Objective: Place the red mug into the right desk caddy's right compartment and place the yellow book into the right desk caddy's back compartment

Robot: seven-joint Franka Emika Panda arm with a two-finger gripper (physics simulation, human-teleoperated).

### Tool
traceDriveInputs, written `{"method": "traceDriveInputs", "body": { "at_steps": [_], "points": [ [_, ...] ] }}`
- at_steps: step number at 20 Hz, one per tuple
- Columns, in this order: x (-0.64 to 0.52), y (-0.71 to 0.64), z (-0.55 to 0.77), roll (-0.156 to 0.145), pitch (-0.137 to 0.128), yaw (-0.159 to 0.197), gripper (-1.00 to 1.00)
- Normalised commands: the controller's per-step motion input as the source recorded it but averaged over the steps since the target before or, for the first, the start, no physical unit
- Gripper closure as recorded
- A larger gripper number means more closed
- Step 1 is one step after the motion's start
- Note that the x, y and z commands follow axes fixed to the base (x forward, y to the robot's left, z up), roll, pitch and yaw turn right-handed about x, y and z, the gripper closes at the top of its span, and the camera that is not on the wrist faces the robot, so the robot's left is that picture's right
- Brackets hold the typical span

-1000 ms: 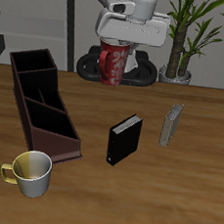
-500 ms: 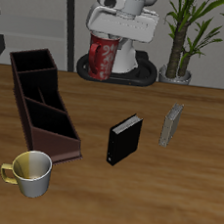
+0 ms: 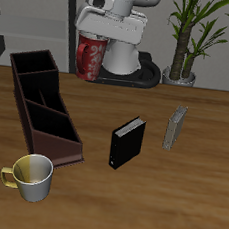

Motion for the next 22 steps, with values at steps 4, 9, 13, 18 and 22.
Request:
{"method": "traceDriveInputs", "body": {
  "at_steps": [4,9,13,18,22],
  "points": [
    [-0.28,-0.29,0.01,0.077,-0.052,0.042,1.00],
    [-0.15,-0.42,-0.04,0.069,0.002,-0.106,1.00],
    [-0.22,-0.24,0.01,0.156,0.002,0.013,1.00],
    [-0.23,-0.38,0.12,0.092,0.025,0.016,1.00],
    [-0.14,-0.33,0.16,-0.023,-0.053,-0.002,1.00]
  ]
}}
